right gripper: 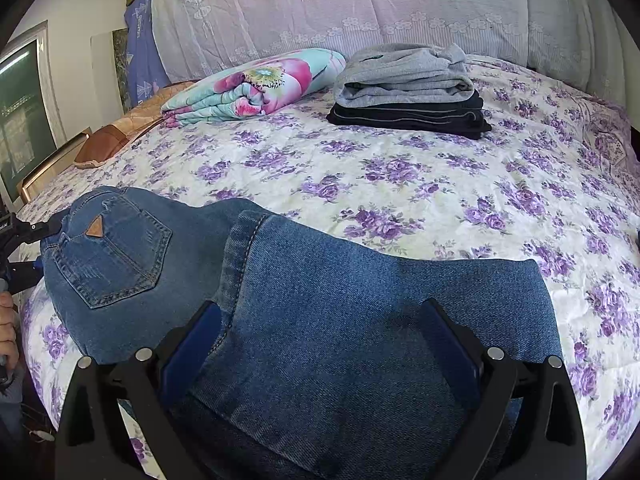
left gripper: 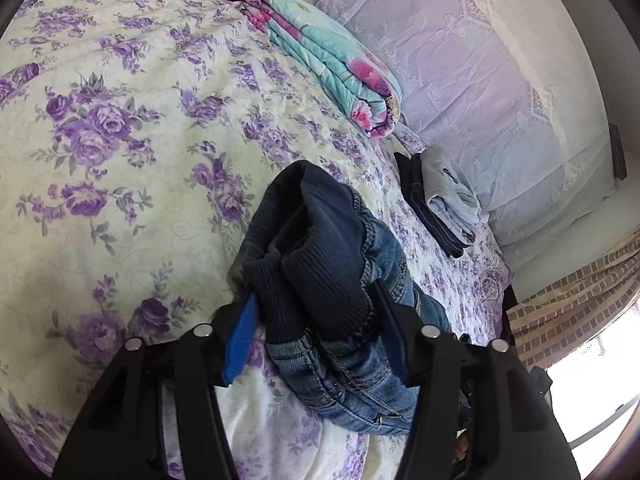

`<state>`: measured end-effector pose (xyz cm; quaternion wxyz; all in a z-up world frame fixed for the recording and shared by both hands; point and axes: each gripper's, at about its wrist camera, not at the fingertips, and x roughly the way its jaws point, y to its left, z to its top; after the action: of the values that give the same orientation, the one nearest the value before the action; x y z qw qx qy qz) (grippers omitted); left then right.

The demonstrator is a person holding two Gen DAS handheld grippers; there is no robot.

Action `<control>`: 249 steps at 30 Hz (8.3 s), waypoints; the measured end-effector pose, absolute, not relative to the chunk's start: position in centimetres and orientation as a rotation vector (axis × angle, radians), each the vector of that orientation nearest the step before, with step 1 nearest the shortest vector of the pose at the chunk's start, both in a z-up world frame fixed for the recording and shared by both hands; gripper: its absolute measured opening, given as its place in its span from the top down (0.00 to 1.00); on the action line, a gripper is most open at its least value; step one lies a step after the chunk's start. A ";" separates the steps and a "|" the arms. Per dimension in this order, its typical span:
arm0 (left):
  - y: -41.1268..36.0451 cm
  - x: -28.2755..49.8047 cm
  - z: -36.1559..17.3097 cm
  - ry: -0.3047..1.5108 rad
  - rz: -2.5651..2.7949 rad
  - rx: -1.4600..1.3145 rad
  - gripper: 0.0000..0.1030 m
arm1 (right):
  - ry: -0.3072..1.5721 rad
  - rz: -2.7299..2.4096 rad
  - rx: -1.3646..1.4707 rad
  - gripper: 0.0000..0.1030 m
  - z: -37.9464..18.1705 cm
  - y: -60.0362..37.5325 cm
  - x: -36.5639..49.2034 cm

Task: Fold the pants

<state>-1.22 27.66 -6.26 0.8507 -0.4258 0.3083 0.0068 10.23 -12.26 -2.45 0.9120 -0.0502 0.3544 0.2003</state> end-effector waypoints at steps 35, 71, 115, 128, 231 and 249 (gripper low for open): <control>8.3 -0.2 7.4 0.444 -0.057 -0.194 0.73 | 0.839 0.307 0.055 0.03 -3.8 -21.4 10.4; 19.7 -2.6 0.9 0.529 -0.055 -0.646 0.64 | 0.614 0.196 0.035 0.04 -0.2 -21.5 7.6; -9.9 -0.9 5.6 0.385 -0.355 0.156 0.70 | 0.691 0.065 0.314 0.04 -2.1 -32.8 8.3; -17.1 -0.3 -1.7 0.516 -0.437 0.402 0.62 | 0.608 0.023 0.463 0.04 -2.3 -35.7 7.3; 1.6 4.1 -0.9 0.655 -0.013 -0.101 0.04 | 0.560 0.333 0.065 0.16 1.9 -24.3 4.1; 1.0 4.3 -2.1 0.706 -0.046 -0.109 0.05 | 0.790 0.454 0.529 0.03 -3.2 -30.4 6.9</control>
<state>4.26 1.03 -2.07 0.9367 -0.0532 0.3453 -0.0225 6.95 -30.35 -3.15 0.8644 0.2526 0.3769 0.2166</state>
